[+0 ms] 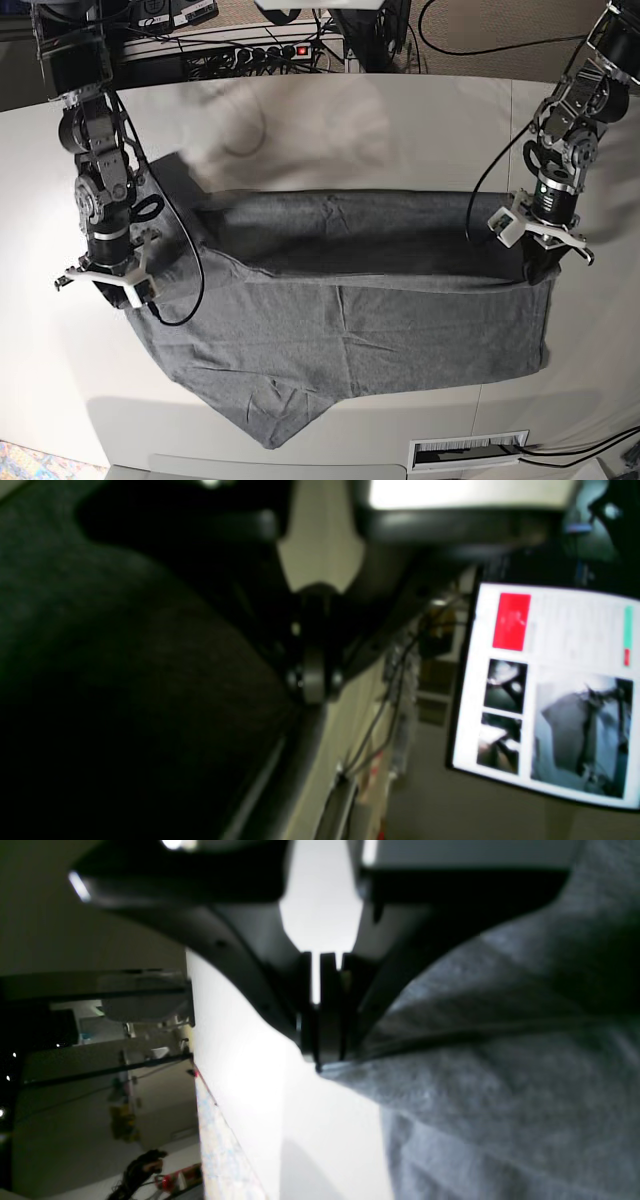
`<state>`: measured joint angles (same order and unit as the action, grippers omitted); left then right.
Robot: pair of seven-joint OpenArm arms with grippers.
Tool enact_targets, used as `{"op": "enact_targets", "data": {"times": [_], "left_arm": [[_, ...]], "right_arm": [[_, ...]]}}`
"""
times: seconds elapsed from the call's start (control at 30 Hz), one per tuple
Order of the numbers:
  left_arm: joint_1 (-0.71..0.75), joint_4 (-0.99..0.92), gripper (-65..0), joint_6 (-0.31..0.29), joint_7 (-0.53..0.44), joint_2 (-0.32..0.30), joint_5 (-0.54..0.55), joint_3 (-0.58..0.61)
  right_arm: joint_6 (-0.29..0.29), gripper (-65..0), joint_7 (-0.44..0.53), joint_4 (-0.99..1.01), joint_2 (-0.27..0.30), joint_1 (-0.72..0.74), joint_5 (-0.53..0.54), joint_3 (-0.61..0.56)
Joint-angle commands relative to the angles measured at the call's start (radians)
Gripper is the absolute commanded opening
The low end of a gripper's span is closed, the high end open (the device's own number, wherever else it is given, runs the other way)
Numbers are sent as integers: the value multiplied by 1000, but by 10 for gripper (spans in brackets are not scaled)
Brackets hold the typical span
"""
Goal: Fold the T-shirt properly
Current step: 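Carry the shoulder edge over toward the hem and lay it down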
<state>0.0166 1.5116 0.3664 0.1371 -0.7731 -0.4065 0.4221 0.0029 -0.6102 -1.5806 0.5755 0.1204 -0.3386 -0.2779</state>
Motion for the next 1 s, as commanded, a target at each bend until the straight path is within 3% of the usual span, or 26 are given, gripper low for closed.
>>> {"op": "enact_targets", "data": {"times": [0.0, 0.37, 0.4, 0.47, 0.53, 0.9, 0.97], "left_arm": [[-18, 0, -650, 25, -16, -19, -7, -12], [-17, -26, -650, 24, -30, 30, 32, -12], [-17, -26, -650, 24, -22, 34, 42, -12], [-16, -26, -543, 24, -21, 36, 66, -12], [-16, -26, -482, 25, -21, 35, 71, -12], [-17, -26, -484, 22, -26, 36, 113, -12], [-17, -26, -484, 22, -26, 36, 113, -12]], "right_arm": [[-17, -650, 15, -8, 14, 26, -4, 9], [-14, -650, 17, -8, -20, 29, 24, 10], [-15, -598, 15, -8, -27, 29, 24, 10], [-15, -478, 4, -8, -35, 29, 20, 10], [-15, -431, 2, -8, -35, 29, 19, 10], [-17, -432, -80, -8, -36, 29, 50, 10], [-50, -432, -81, -8, -35, 33, 50, 10]]}}
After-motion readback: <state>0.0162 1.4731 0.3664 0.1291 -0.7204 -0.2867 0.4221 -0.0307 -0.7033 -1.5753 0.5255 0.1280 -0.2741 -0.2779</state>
